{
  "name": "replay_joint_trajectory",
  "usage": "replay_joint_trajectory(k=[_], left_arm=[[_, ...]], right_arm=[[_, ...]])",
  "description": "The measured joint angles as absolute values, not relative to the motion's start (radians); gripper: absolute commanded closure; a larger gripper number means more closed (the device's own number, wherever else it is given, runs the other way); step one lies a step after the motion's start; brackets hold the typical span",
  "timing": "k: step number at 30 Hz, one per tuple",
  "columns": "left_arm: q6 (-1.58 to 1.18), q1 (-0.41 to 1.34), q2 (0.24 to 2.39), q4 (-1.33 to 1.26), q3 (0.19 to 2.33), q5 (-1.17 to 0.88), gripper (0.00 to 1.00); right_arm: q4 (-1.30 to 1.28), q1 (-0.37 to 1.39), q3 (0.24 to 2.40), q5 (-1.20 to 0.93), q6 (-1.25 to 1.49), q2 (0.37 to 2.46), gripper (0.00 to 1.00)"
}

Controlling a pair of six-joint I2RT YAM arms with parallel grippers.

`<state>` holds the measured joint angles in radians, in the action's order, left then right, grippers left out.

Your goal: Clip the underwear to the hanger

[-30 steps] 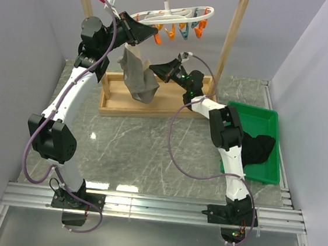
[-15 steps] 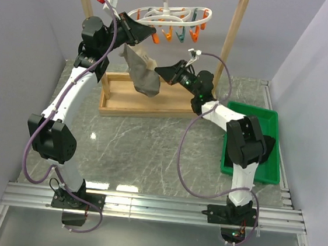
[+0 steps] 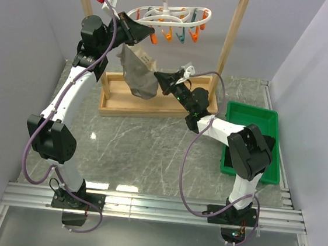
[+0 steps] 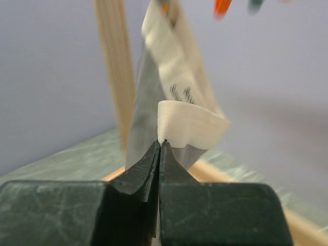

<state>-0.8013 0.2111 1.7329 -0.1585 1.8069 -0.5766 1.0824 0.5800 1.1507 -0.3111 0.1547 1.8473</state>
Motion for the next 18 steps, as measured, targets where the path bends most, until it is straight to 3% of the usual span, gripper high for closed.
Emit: replay_joint_trajectory(k=[18], left_arm=[[-0.782, 0.210, 1.733, -0.147, 1.813, -0.578, 1.00]], right_arm=[[1.196, 0.616, 1.224, -0.228, -0.280, 1.833, 1.00]])
